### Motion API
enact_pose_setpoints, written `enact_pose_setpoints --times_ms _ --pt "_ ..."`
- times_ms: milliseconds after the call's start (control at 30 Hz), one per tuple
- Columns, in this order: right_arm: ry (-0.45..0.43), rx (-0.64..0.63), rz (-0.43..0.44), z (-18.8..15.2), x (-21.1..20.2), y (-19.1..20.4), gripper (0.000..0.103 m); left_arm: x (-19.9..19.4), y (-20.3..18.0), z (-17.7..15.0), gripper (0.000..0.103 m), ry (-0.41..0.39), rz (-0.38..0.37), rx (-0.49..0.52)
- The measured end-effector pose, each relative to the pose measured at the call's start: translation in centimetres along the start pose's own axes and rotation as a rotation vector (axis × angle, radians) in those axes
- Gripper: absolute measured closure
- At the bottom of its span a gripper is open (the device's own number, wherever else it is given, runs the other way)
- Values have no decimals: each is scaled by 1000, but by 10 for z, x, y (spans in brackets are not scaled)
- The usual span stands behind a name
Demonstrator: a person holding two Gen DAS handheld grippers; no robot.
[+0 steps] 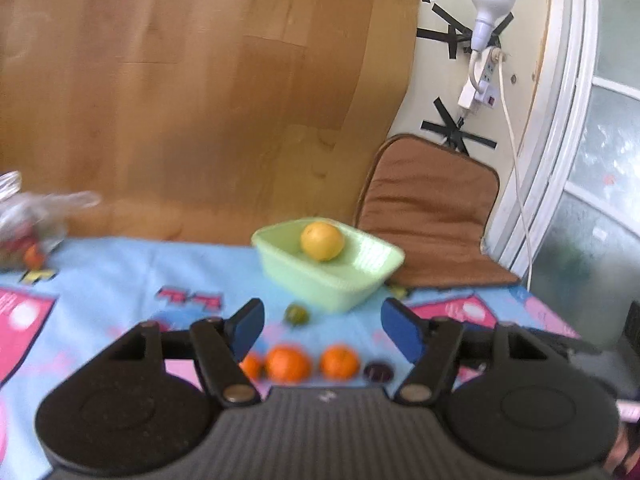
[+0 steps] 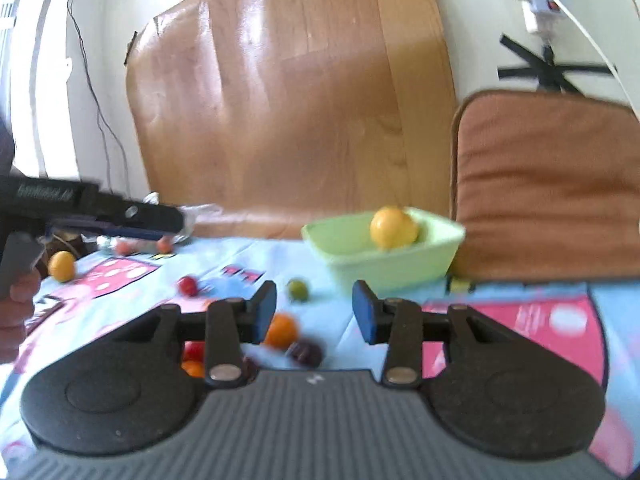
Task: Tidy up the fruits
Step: 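Lower the lemon into the light green basket and open the left tool, then grasp a green cherry tomato with the left tool while the right tool grasps a tangerine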
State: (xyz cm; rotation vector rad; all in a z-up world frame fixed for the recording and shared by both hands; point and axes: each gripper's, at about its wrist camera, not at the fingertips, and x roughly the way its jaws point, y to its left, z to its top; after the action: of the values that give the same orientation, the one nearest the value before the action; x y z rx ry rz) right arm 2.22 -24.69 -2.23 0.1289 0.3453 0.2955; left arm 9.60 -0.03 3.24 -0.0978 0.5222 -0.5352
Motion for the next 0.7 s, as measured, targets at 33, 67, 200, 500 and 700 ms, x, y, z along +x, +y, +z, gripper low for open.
enact_pose_setpoints --times_ms 33,67,200,500,700 --pt "11 10 7 -4 -2 4 59 -9 0 -13 37 5 17 3" --pt "21 12 17 -9 -4 7 59 -13 1 -21 37 13 26 -1" --pt "41 -37 18 -21 -6 26 59 -24 7 -53 40 59 16 -48" --pt "163 -178 77 -37 17 61 59 -7 10 -69 50 141 -45 -60" --pt "226 -284 86 -39 41 74 58 13 25 -68 49 182 -90 -177"
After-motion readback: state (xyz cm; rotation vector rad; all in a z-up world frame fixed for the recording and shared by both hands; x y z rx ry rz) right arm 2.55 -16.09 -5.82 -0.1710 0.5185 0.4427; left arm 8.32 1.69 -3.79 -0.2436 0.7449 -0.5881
